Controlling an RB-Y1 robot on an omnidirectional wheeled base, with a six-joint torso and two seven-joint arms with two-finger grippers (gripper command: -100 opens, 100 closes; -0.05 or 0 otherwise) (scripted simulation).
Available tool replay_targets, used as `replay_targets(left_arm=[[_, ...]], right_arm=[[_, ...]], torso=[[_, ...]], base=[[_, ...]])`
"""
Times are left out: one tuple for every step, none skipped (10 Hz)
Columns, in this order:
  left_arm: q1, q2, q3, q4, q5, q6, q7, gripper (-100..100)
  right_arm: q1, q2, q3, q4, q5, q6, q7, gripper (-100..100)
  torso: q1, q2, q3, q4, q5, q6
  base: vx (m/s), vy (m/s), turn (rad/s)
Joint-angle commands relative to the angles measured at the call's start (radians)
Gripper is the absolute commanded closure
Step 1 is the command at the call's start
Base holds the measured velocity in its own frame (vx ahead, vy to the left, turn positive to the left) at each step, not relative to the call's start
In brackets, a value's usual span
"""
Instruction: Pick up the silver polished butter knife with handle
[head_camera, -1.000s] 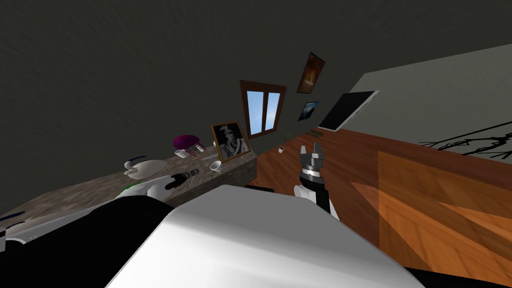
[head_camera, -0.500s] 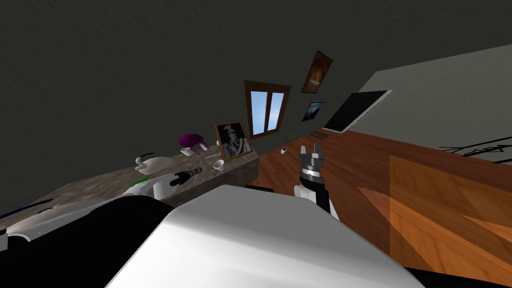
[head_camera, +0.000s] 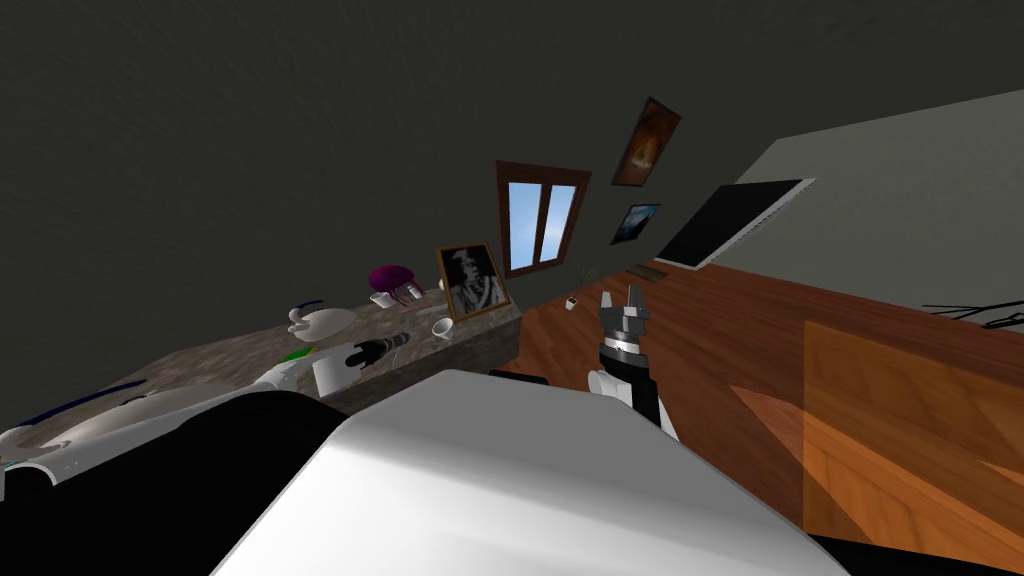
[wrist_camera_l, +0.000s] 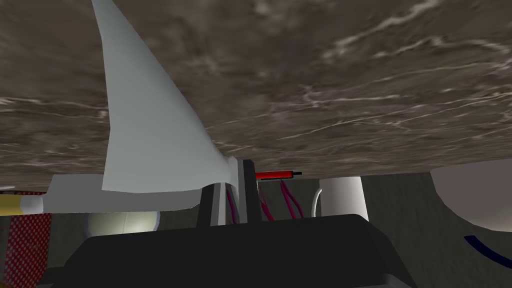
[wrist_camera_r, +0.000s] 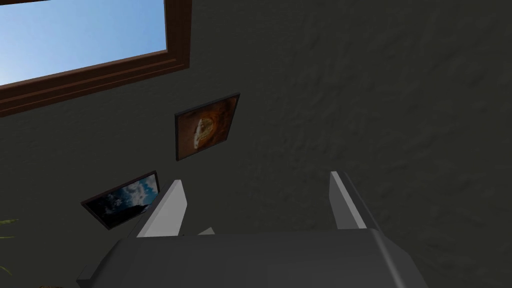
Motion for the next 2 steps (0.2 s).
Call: replay_targets(left_arm=[[0.000,0.000,0.000,0.000,0.000,0.000,0.000,100],[0.000,0.000,0.000,-0.001,0.001,0.002,-0.004,0]], right_arm=[[0.000,0.000,0.000,0.000,0.000,0.000,0.000,0],[0.000,0.000,0.000,0.000,0.000,0.000,0.000,0]], torso=[[0.000,0.000,0.000,0.000,0.000,0.000],[0.000,0.000,0.000,0.000,0.000,0.000]], base=[[0.000,0.000,0.000],[0.000,0.000,0.000]])
